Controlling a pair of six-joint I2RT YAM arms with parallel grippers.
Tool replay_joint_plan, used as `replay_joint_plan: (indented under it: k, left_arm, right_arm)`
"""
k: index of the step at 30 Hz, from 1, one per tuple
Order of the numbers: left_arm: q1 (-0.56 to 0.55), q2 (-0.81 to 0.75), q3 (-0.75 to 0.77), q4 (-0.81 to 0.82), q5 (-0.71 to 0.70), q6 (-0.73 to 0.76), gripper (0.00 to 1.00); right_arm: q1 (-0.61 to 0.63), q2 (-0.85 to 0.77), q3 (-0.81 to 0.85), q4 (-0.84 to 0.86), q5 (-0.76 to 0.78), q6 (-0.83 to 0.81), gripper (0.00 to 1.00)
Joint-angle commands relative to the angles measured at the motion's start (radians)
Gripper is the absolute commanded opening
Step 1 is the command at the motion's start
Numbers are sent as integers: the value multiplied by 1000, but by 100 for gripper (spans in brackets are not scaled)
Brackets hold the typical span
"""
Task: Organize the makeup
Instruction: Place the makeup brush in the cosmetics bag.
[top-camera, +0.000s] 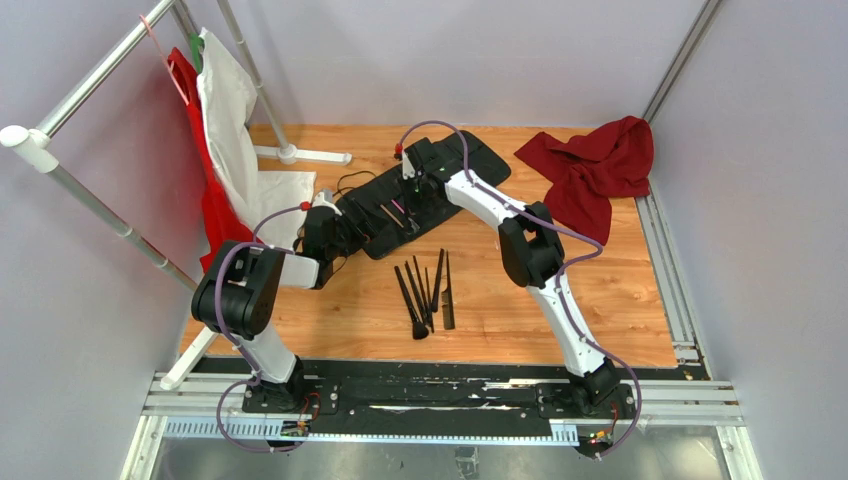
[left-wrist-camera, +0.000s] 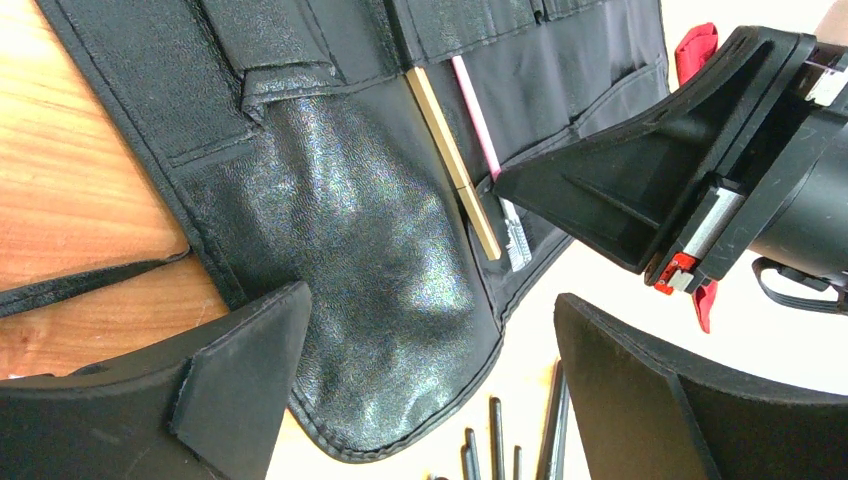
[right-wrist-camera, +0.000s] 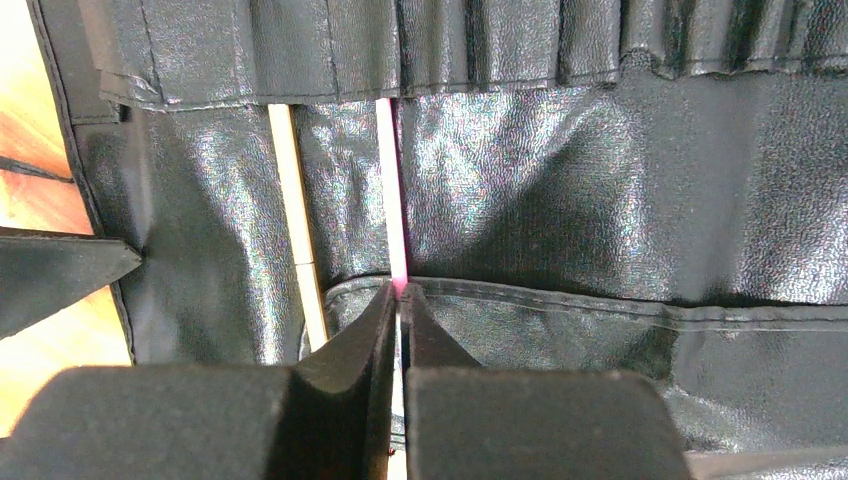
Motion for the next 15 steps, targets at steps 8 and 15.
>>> replay_joint_plan:
  k: [8,15]
  left_arm:
    - [6,33,-8,-24,22,-11,98]
    - [4,27,-10,-23,27,-12,98]
  right_arm:
    - [-1,-64,1,4,9,-19,1]
    - [-2,-40,26,2,-3,-20,1]
